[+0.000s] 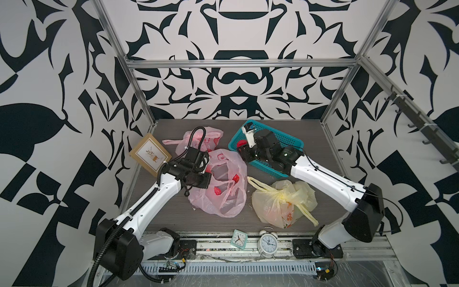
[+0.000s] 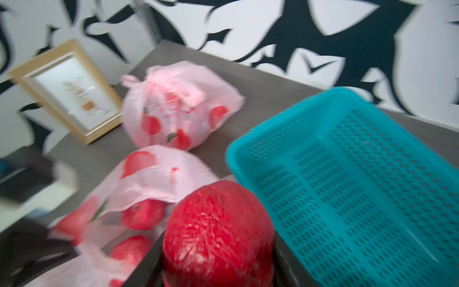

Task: Untie the knot of a plastic bag & take out the apple
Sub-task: Place the apple in the basket.

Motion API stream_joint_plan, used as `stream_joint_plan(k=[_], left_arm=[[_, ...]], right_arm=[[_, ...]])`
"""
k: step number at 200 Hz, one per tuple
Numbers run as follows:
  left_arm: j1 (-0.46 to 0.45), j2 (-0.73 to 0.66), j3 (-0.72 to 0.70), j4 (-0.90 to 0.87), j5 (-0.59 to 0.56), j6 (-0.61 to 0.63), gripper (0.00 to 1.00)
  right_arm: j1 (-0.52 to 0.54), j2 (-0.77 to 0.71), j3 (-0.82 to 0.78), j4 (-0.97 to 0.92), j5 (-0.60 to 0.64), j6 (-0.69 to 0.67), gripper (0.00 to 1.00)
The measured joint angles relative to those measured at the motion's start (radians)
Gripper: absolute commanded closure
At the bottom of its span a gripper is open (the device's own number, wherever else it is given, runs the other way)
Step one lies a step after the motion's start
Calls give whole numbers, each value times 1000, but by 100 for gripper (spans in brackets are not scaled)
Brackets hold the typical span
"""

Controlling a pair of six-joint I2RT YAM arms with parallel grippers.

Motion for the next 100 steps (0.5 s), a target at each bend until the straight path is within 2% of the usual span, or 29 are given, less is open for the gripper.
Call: stream_joint_plan(k=[38,62,76,100], left_arm=[[0,0,3,3,-10,0,100],[0,0,3,4,-15,0,100],[0,0,3,4,-16,0,100],[0,0,3,4,-17,0,100]], right_arm=[[-190,87,-77,-45,158,-16,57],[-239,187,-109,-73,190,-20,55],[-244,241,-119,-77,199,-21,51],[-243,297,-121,-71,203,-21,38]])
